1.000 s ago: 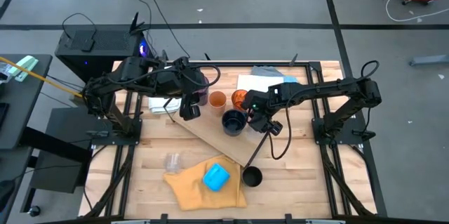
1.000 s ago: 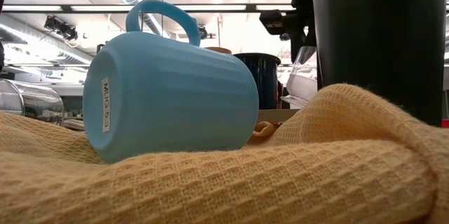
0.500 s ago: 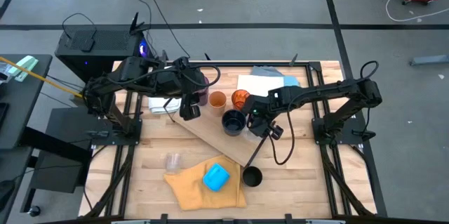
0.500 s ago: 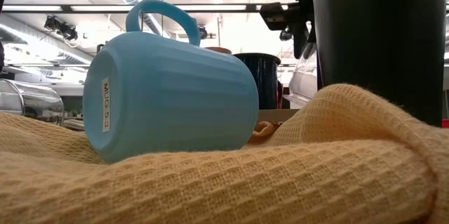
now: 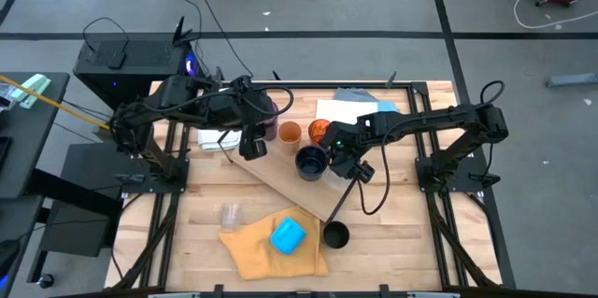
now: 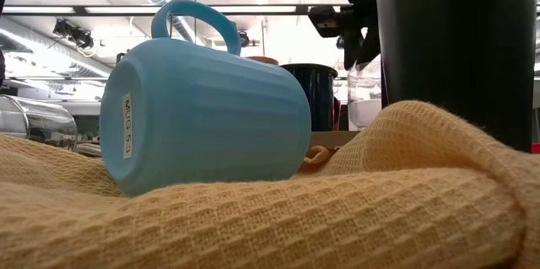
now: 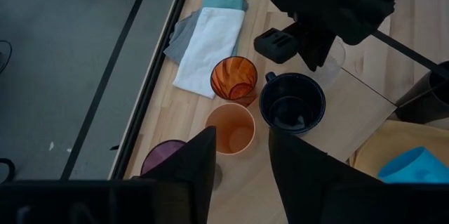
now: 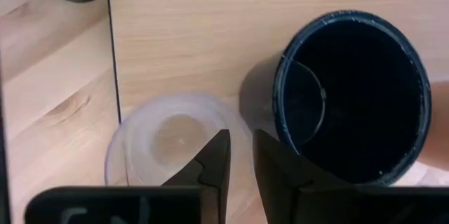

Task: Stack small to large cups/mugs on shelf
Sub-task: Put the transparent mug on the shelf, then put the black cup on the shelf

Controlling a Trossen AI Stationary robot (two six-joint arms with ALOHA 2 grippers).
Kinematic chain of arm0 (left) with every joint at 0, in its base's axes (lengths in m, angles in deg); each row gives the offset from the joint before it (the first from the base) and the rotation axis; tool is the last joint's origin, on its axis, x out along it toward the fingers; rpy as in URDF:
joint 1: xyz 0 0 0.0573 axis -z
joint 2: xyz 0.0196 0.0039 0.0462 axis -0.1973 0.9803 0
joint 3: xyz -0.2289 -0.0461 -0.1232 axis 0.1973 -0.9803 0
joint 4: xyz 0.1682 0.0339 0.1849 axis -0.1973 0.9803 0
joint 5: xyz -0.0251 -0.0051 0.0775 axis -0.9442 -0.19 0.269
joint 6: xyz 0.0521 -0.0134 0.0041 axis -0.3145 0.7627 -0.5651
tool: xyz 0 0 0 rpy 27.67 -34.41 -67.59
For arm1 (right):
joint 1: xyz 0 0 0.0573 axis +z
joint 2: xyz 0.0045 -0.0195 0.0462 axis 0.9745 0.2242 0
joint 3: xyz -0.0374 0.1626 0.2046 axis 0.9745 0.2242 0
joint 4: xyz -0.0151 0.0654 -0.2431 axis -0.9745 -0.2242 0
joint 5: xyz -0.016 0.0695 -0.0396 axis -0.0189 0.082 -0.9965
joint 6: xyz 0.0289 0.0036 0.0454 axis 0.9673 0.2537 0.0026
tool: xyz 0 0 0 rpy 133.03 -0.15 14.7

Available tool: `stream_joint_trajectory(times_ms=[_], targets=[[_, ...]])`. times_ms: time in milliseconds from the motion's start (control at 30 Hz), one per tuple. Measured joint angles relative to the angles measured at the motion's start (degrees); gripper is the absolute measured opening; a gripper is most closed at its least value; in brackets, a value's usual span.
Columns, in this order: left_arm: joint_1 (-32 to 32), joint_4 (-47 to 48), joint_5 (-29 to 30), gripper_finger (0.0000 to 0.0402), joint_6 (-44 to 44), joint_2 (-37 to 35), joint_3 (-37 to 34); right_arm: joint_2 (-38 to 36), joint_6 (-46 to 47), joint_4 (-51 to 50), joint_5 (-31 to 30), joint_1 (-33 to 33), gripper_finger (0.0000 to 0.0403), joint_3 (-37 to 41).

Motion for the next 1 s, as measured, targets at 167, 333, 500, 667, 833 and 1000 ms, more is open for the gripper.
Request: stream_joint_trajectory(times_ms=[167, 333, 500, 667, 833, 1000], targets=[[0.0, 0.0, 0.0, 0.0136, 0.0, 0.0, 0.0, 0.0, 0.0, 0.0, -0.4, 0.0, 0.0088, 0.0], [0.0, 0.5, 0.0, 0.0134, 0.0, 0.0, 0.0, 0.0, 0.1, 0.0, -3.5, 0.0, 0.0098, 0.0], [0.0, 0.9, 0.0, 0.0142, 0.0, 0.0, 0.0, 0.0, 0.4, -1.0, -6.5, 0.2, 0.0096, -1.4], [0.0, 0.9, 0.0, 0.0146, 0.0, 0.0, 0.0, 0.0, 0.4, -2.1, -8.3, -0.8, 0.0087, -5.8], [0.0, 0.9, 0.0, 0.0141, 0.1, 0.0, 0.0, -0.1, 4.2, -2.9, -10.6, -4.3, 0.0083, -10.8], [-0.6, 1.7, 0.5, 0.0139, 0.0, 0.0, 0.0, -0.1, 16.0, -3.0, -10.8, -10.9, 0.0083, -13.5]])
